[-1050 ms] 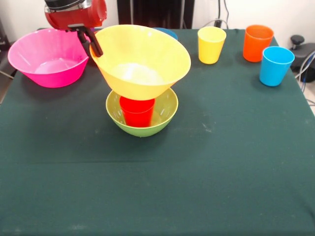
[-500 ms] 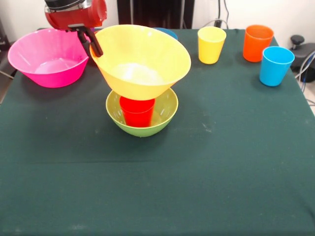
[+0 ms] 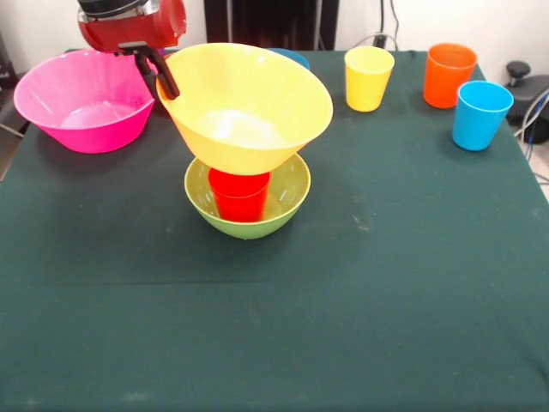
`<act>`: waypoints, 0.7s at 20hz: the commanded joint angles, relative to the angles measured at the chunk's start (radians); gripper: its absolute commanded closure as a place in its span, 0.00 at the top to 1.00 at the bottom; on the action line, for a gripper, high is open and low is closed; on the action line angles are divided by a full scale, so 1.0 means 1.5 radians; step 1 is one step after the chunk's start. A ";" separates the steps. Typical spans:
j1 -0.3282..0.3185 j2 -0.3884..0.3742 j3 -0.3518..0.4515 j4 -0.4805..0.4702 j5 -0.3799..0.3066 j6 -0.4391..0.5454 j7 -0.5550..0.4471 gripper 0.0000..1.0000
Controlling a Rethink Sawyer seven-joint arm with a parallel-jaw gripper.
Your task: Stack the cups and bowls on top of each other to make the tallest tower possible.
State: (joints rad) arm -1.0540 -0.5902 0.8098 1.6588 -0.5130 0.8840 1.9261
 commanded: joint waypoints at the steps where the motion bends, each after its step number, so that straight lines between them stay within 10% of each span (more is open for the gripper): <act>1: 0.022 0.032 -0.008 -0.005 -0.040 -0.018 -0.117 0.00; 14: 0.020 0.042 -0.008 -0.010 -0.042 -0.016 -0.128 0.00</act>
State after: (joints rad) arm -1.0540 -0.5902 0.8098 1.6588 -0.5132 0.8840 1.9261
